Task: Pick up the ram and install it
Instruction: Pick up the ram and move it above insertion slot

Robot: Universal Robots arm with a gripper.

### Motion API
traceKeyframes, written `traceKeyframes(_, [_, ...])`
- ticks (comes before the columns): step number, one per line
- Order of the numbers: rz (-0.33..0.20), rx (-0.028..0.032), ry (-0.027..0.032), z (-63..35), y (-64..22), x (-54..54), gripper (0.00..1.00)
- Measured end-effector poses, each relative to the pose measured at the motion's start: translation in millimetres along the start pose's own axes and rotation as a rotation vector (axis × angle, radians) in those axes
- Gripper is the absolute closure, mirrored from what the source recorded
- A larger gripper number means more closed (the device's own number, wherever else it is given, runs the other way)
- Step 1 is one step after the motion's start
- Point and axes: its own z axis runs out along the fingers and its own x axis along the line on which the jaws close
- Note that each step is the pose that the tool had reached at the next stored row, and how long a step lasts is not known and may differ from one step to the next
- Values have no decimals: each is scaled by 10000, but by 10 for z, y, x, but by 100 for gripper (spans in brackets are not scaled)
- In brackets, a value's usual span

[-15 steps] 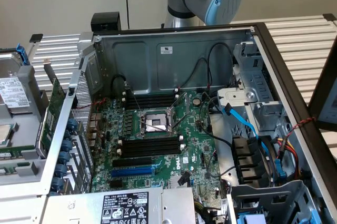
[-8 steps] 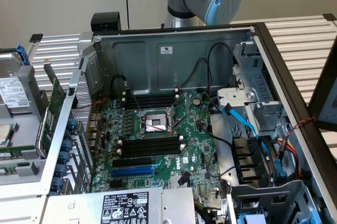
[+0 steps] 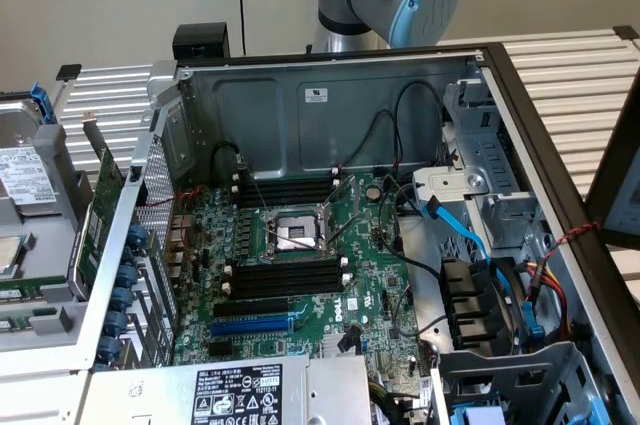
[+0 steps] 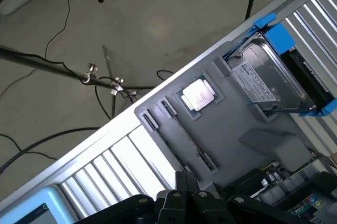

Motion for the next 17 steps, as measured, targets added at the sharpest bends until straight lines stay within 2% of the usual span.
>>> traceKeyframes(15, [-2721,43,129,3,0,0,89])
traceKeyframes(17, [-3059,90,125,2,0,-1,89])
